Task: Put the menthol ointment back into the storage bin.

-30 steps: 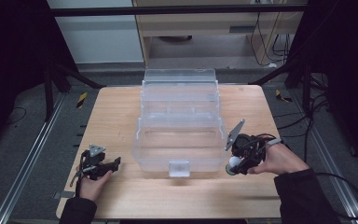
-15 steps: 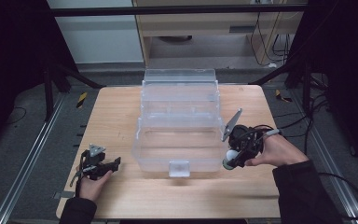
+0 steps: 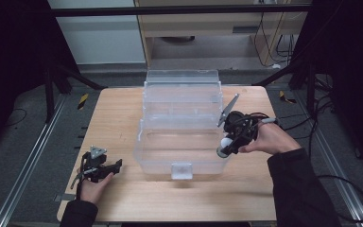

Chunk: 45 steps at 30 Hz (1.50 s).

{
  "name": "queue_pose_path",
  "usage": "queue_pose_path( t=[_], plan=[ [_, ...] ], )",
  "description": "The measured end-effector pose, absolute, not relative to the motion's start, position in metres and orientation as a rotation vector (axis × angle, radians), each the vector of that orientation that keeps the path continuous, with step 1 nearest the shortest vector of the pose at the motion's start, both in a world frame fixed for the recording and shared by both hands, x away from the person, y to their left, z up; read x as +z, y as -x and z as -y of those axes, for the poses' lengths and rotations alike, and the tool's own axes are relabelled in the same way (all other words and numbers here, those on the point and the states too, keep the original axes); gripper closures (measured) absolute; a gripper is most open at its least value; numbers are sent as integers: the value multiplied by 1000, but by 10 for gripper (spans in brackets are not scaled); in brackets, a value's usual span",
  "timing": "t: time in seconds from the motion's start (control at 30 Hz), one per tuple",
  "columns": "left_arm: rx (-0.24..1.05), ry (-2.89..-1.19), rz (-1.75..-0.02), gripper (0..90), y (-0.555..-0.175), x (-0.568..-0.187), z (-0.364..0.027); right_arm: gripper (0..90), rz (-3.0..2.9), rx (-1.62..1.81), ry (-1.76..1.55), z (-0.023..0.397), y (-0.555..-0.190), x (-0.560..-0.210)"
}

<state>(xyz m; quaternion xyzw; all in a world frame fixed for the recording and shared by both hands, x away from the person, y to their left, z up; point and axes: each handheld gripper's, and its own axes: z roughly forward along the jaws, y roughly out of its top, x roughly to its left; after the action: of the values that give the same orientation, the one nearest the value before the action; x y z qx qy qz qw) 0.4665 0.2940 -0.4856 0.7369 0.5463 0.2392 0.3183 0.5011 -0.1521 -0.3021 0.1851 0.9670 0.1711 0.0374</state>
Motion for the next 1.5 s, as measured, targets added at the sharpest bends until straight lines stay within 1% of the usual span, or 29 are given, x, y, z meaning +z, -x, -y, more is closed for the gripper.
queue_pose_path(
  t=[0.2, 0.4, 0.43, 0.5, 0.63, 0.93, 1.17, 1.5],
  plan=[
    [629, -1939, -1435, 308, -467, -486, -294, 504, -2950, 529, -583, 146, -512, -311],
    [629, -1941, -1433, 308, -467, -486, -294, 504, -2946, 516, -583, 143, -522, -327],
    [629, -1940, -1434, 309, -467, -486, -294, 504, -2951, 505, -593, 144, -525, -335],
    [628, -1940, -1434, 309, -467, -486, -294, 504, -2954, 502, -592, 145, -526, -338],
    [629, -1941, -1434, 309, -467, -486, -294, 504, -2962, 478, -595, 148, -531, -355],
    [629, -1941, -1433, 309, -467, -486, -294, 504, -2983, 456, -595, 148, -534, -376],
    [631, -1940, -1431, 309, -467, -485, -294, 504, -2985, 436, -584, 149, -535, -387],
    [633, -1939, -1430, 309, -467, -485, -294, 503, -2990, 407, -561, 145, -536, -393]
  ],
)
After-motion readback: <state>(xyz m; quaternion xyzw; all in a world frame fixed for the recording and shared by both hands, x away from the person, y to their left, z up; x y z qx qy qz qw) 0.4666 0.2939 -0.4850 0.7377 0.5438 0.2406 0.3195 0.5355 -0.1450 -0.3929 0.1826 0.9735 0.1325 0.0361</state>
